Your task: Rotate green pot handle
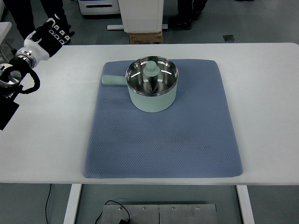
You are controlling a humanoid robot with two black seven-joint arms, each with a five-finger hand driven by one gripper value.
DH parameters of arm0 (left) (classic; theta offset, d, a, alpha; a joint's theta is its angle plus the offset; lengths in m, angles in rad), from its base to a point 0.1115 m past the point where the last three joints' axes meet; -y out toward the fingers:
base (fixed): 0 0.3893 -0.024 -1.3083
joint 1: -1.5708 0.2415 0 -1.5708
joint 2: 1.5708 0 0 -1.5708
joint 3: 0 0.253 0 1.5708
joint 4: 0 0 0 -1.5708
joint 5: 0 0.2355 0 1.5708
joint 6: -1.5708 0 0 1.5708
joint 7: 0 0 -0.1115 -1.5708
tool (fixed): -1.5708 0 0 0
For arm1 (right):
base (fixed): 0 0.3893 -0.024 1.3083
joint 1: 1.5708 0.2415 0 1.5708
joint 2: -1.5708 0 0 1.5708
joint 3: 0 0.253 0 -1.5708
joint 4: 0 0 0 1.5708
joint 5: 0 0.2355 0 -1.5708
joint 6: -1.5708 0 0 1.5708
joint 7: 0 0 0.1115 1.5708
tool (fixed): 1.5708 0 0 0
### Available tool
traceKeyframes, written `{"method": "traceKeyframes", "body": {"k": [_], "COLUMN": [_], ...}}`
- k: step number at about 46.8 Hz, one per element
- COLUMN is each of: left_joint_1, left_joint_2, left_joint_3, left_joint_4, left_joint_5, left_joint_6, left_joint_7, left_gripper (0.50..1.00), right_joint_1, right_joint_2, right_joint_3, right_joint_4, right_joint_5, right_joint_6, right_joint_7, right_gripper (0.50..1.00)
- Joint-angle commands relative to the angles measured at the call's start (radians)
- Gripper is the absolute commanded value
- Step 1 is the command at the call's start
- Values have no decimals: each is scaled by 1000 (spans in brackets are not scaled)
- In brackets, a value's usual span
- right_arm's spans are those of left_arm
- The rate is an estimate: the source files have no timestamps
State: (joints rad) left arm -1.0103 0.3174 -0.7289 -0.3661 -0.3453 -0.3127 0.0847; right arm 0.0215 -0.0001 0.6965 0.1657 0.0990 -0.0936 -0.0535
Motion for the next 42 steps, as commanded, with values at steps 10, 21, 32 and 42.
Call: {"method": "traceKeyframes", "body": {"k": [10,21,32,42], "left_joint_1": [52,73,102,116], "left_joint_2": [0,-15,-43,-61], "left_joint_3": [-1,-1,-1,-3], "left_joint_4": [-2,-2,-1,-1], "left_joint_5": [-1,-1,0,-1], "left_joint_6": [-48,-86,-91,-91], "left_joint_7": [-25,-68,-85,-86], "left_gripper": [1000,1000,1000,1000], "right_joint_1": [0,0,0,0], "right_joint_2": [0,0,0,0], "right_joint_3": [1,0,1,1], "right_joint_4": [0,0,9,8], "right_joint_5": [-1,-1,2,2], "right_joint_6": [0,0,0,0], "right_joint_7": [0,0,-2,3], "right_gripper": [1000,1000,1000,1000]}}
